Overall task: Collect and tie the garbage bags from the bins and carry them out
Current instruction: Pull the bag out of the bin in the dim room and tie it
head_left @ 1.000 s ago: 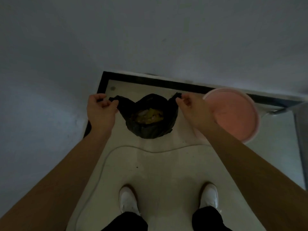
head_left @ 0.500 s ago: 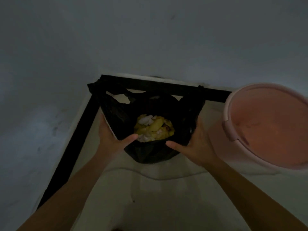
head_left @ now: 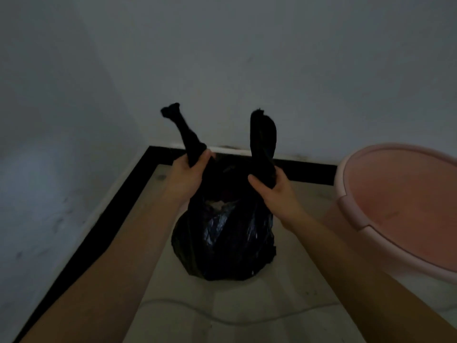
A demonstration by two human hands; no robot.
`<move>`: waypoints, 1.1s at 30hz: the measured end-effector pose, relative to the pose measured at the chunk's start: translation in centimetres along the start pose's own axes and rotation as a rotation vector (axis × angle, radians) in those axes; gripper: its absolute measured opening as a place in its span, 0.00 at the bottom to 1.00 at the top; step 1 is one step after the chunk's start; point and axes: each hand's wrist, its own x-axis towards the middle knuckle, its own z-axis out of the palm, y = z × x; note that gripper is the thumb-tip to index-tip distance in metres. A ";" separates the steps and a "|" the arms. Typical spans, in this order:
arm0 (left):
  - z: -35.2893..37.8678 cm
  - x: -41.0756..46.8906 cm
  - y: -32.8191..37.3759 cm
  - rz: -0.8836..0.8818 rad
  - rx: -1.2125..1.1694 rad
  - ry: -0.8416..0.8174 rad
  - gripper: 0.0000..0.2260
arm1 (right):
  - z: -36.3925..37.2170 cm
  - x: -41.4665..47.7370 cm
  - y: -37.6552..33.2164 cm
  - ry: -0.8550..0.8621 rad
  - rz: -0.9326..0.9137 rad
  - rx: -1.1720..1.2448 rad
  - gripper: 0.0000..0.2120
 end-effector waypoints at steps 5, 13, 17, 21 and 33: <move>0.2 -1.4 2.1 -0.021 -0.352 0.062 0.23 | -0.1 -1.3 -0.9 -0.026 0.047 0.074 0.18; -2.0 -2.7 4.1 -0.247 -0.149 -0.515 0.12 | -1.4 -3.3 -4.5 -0.131 -0.211 -0.369 0.13; -1.4 -4.8 3.8 -0.264 0.039 -0.742 0.15 | -2.2 -3.7 -4.8 -0.201 -0.279 -0.617 0.19; 0.5 -6.3 2.8 -0.294 -0.020 -0.736 0.25 | -1.9 -4.3 -4.9 -0.372 -0.261 -0.881 0.15; 1.9 -7.2 3.4 -0.334 -0.108 -0.751 0.20 | -2.6 -2.9 -7.2 -0.288 0.030 -0.130 0.34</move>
